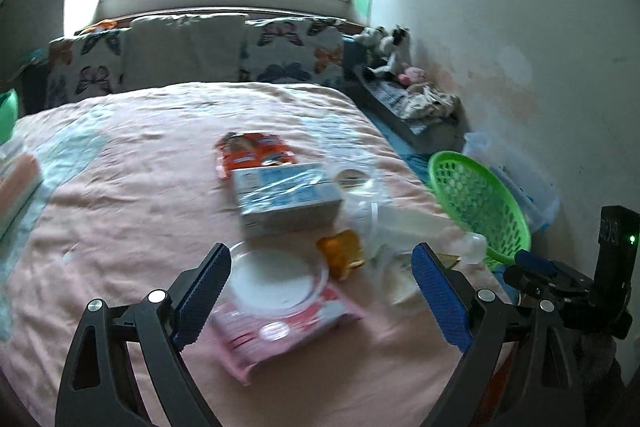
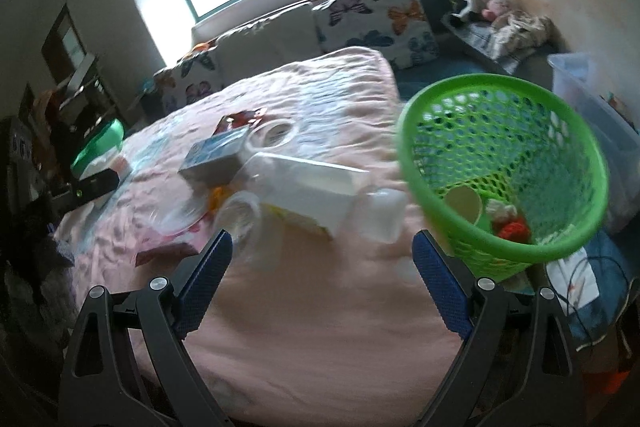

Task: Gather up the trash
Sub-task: 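Move both tools back over the remaining items on the bed, then grasp the clear round plastic cup with the right tool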

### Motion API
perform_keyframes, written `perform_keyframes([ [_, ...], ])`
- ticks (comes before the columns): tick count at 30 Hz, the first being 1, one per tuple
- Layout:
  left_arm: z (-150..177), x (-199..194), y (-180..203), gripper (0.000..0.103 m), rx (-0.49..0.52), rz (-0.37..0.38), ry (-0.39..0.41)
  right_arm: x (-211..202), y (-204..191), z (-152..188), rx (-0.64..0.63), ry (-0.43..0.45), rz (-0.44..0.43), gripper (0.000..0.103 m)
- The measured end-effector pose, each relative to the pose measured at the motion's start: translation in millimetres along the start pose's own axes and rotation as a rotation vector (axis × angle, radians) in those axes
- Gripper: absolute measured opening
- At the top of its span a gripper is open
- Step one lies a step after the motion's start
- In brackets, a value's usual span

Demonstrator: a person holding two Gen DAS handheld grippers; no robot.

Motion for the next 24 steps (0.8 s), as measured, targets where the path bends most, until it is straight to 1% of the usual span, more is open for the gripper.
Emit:
perform_keyframes([
  [6,16.6,-11.6,-25.8,0.089,-0.040,-0.032,0.002,20.9,-31.2,7.9,-0.068,-0.039,-0.008,0.091],
  [10,26.6,-15.0,-37.3,0.089,-0.055,-0.047,-0.008,36.1,-48.4,11.9,-0.121,-0.059,0.009,0.091],
  [17,39.9,-21.7,-57.2,0.089,-0.093,-0.054,-0.010,61.2,-64.6,19.2,-0.165,-0.102,0.042,0.091],
  [24,46.3,-22.9,-70.5,0.089,-0.117,-0.050,-0.012,84.2,-73.9,24.7,-0.202,-0.127,0.096,0.091],
])
Point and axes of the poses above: each gripper's, at about its wrist camera, not at the fingertips, and x roughly the way its jaws point, y to its right, z to its underside, the point moved 7 cm from there along x, roughly the way its jaws point, and after that the axes turned 7 degrees about x, right-handed, at the moved point
